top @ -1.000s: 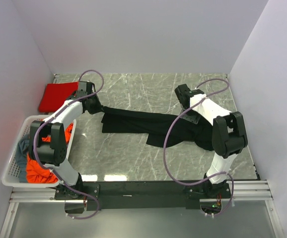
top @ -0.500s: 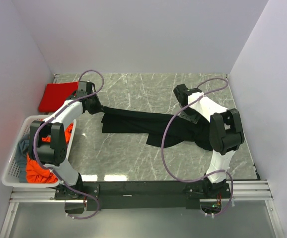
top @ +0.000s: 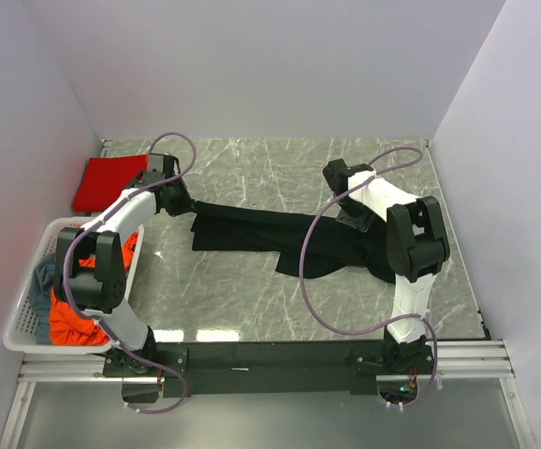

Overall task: Fold and stack the t-shirts
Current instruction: Flatten the tshirt out

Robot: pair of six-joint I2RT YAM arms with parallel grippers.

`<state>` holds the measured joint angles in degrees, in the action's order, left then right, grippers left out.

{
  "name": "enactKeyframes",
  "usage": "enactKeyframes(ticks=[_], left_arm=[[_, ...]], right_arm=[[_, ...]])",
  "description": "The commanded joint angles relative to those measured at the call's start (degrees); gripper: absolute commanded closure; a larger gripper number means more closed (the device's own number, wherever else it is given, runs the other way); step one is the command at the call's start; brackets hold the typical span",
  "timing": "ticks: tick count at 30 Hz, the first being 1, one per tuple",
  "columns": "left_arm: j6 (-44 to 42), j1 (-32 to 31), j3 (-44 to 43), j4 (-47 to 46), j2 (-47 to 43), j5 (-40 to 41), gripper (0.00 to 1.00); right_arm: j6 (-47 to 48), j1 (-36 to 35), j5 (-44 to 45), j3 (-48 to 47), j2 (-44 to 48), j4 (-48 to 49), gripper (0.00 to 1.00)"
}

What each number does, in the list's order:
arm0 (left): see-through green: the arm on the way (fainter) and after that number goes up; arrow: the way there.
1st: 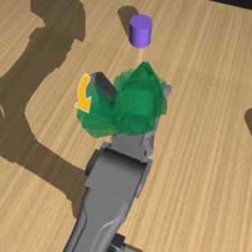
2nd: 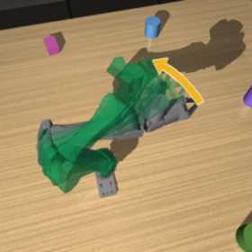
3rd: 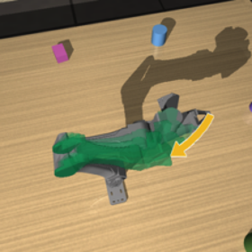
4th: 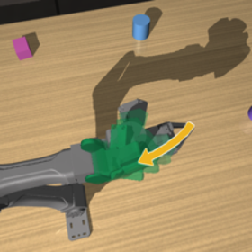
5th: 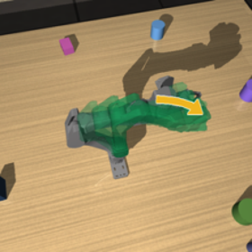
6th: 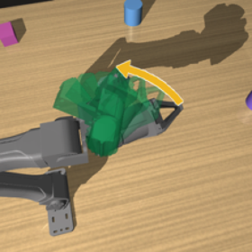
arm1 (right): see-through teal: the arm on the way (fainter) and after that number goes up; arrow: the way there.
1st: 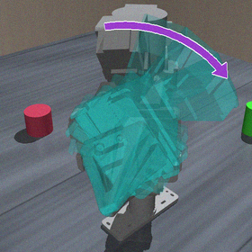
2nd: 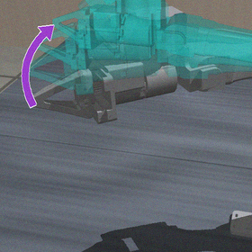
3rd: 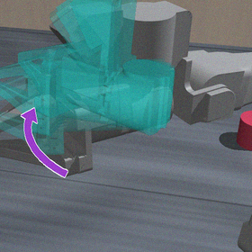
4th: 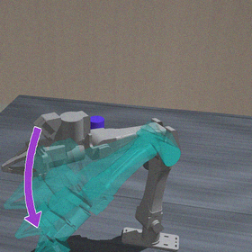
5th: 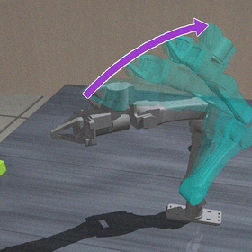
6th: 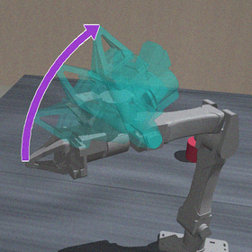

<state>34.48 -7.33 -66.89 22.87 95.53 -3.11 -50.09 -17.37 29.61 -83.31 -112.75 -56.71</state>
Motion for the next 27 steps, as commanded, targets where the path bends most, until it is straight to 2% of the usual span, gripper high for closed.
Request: enactKeyframes(ticks=[1, 11, 22, 27], left_arm=[[-1.26, -0.14, -2.45, 0.15, 0.10, 0.65, 0.99], [-1.26, -0.14, -2.45, 0.24, 0.19, 1.00, 0.99], [-1.26, -0.23, -2.45, 0.33, 0.19, 1.18, 0.99], [-1.26, -0.23, -2.54, 0.33, 0.27, 0.83, 0.99]], right_arm=[[-1.60, 0.66, 3.35, 1.12, 1.39, -1.30, 0.43], [0.51, 3.56, 4.58, 6.31, 6.92, -0.69, 0.63], [2.01, 5.24, 2.48, 9.91, 12.81, 1.68, 0.66], [2.89, 7.17, -5.16, 15.18, 17.12, 8.96, 0.64]])
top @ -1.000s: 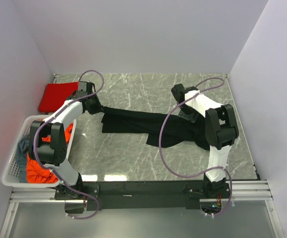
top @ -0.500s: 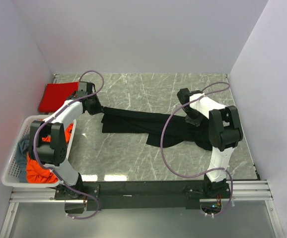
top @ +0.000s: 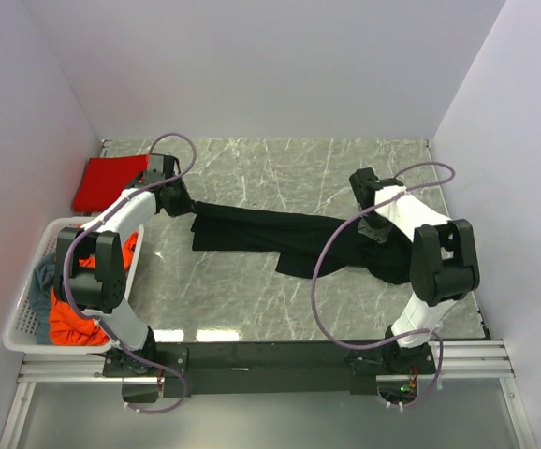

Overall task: Fold and stack the t-shirts
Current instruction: Flatten the tshirt out

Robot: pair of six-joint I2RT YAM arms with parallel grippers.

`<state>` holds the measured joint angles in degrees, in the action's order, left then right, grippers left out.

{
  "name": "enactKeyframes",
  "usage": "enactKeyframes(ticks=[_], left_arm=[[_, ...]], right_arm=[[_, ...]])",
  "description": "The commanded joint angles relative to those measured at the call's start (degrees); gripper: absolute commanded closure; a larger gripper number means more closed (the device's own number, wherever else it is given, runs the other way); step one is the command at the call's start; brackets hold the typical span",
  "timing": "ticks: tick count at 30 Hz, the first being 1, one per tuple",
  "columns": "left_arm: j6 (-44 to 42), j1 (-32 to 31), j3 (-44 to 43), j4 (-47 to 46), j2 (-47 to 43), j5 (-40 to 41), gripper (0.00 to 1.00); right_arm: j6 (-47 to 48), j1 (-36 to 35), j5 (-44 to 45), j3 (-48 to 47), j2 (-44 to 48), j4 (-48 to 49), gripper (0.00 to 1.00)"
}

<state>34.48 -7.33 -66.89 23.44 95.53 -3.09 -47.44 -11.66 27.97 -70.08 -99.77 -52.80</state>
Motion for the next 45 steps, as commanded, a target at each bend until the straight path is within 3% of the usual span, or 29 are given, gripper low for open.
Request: enactKeyframes(ticks=[1, 15, 22, 28, 31, 39, 41, 45], left_arm=[[-1.26, -0.23, -2.54, -0.33, 0.28, 0.89, 0.99], [-1.34, -0.23, -2.54, -0.15, 0.36, 1.25, 0.99], [-0.99, -0.23, -2.45, -0.41, 0.36, 0.29, 0.99], [2.07, 2.49, -6.48, 0.90, 1.24, -2.69, 0.99], [4.45, 5.39, -13.07, 3.44, 3.17, -4.46, 0.99], [11.29, 11.98, -44.08, 11.62, 8.71, -8.59, 0.99], [12.71, 13.30, -51.19, 12.33, 8.45, -10.09, 0.99], [14.56, 14.28, -55.80, 10.49, 3.55, -11.67, 0.99]], right_arm=[[0.24, 1.90, -4.14, 2.84, 4.49, 5.59, 0.64], [-1.43, 4.36, -8.01, 5.84, 3.09, 11.83, 0.66], [-0.81, 5.86, -7.05, 4.87, 5.72, 10.26, 0.99], [2.96, 14.27, -9.76, -1.71, 13.10, 9.82, 1.00], [5.16, 20.26, -13.98, -8.65, 15.65, 10.17, 1.00], [5.70, 34.15, -30.40, -30.61, 16.36, 12.36, 1.00], [3.86, 38.27, -36.80, -32.65, 16.97, 14.72, 1.00], [1.22, 43.73, -46.12, -34.33, 20.91, 19.11, 1.00]])
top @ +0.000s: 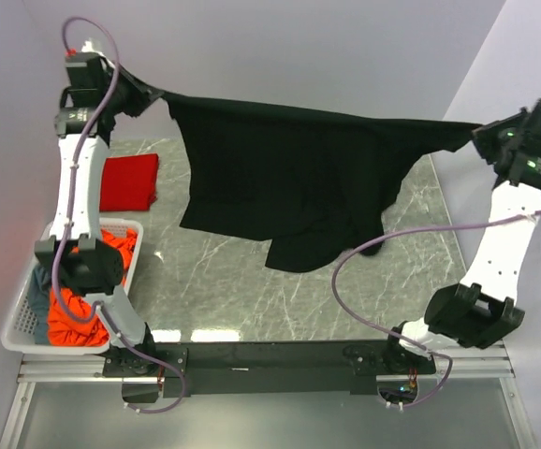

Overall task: Fold and stack the t-shirts
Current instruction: Flatten the tshirt out

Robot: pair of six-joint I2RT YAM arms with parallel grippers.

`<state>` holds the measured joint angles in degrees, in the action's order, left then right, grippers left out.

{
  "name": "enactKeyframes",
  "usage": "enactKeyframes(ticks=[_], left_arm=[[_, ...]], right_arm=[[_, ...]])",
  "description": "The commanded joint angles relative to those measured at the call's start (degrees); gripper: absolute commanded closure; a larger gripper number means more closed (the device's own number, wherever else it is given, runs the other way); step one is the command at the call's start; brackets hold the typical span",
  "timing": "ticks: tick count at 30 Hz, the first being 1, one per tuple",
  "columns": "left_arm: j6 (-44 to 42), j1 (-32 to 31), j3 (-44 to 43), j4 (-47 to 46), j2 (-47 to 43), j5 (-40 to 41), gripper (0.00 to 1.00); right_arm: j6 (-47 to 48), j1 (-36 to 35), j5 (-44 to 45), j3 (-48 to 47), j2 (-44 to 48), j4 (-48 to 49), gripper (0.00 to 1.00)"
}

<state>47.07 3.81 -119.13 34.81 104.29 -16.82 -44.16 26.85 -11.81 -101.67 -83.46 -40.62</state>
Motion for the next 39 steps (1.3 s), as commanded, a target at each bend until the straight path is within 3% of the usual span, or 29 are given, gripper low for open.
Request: enactKeyframes(ticks=[1, 5, 13, 16, 21, 24, 27, 30, 34, 38, 39], left_arm=[[2.15, 3.22, -3.56, -1.66, -6.89, 1.97, 0.99], [2.06, 4.09, 0.65, -5.27, -16.29, 2.40, 0.99], [-3.29, 4.36, 5.66, -3.36, -35.11, 10.57, 0.99], [-4.70, 4.45, 5.31, -0.98, -40.64, 15.66, 0.99], [-6.63, 3.49, 6.63, 1.58, -48.20, 22.68, 0.99], [-8.82, 1.55, 4.70, 3.07, -49.71, 26.21, 0.99], [-10.50, -0.47, 1.72, 3.51, -49.63, 29.03, 0.99], [-10.86, -1.18, 1.70, 2.29, -48.83, 27.29, 0.99], [-10.68, -1.18, 9.68, -0.70, -46.55, 23.16, 0.99], [-10.33, -1.18, 19.62, -6.40, -41.82, 20.26, 0.99], [-10.24, -1.18, 21.99, -8.07, -40.84, 19.64, 0.99]], right_arm=[[-2.07, 6.19, -7.68, -2.83, 5.49, 7.48, 1.00], [-1.63, 11.37, -14.11, -3.10, 10.94, 9.86, 1.00], [2.85, 11.65, -10.34, -10.47, 21.31, 4.94, 1.00], [7.23, 7.98, -2.71, -14.86, 24.57, 2.04, 1.00], [20.67, -3.63, 20.36, -21.11, 29.31, -1.30, 1.00], [28.68, -11.63, 28.75, -23.13, 31.25, 0.36, 1.00], [34.04, -16.81, 31.49, -26.72, 30.91, 2.03, 1.00], [37.91, -19.46, 31.94, -29.10, 29.15, 4.14, 1.00], [41.25, -20.26, 27.04, -28.59, 24.41, 5.38, 1.00], [41.96, -20.17, 23.78, -17.72, 20.19, 11.85, 1.00], [42.23, -20.17, 22.98, -10.64, 19.83, 14.06, 1.00]])
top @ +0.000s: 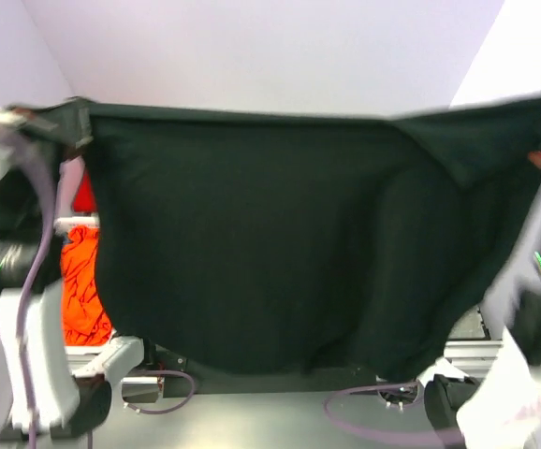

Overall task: Fold and stack the t-shirts
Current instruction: Flatten the tshirt out, then fold the tshirt

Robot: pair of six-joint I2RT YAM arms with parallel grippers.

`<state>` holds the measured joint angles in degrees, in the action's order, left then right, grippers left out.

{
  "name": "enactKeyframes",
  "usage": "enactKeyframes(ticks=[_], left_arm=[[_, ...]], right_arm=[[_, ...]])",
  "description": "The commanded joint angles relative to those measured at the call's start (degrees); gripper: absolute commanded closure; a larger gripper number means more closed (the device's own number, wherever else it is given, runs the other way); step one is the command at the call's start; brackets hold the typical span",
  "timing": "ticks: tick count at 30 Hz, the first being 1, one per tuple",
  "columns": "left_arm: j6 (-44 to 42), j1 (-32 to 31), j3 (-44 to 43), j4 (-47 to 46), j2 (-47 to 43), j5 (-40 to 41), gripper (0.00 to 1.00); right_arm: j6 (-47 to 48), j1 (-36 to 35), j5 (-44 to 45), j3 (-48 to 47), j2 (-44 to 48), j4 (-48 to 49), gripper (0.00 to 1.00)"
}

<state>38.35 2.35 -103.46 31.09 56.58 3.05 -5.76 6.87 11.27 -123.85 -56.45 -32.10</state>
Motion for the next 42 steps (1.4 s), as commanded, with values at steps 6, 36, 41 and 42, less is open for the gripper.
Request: enactKeyframes(ticks=[6, 36, 41, 42], left_arm=[[-0.64, 0.29, 20.39, -18.07, 21.54, -8.39, 0.99], [0.77, 4.50, -8.15, -25.12, 77.02, -22.83, 0.99], [-0.46, 5.12, -11.49, -24.76, 79.12, -23.70, 0.99], [-0.64, 5.12, -13.07, -24.59, 79.65, -23.79, 0.99]], right_arm=[[5.14, -0.11, 0.42, 36.21, -13.06, 23.29, 1.00], [-8.03, 2.18, -14.00, 29.63, -49.56, 17.87, 1.00], [-12.25, 2.18, -13.64, 37.17, -43.14, 14.35, 1.00], [-13.48, 2.18, -13.38, 38.41, -42.26, 14.00, 1.00]])
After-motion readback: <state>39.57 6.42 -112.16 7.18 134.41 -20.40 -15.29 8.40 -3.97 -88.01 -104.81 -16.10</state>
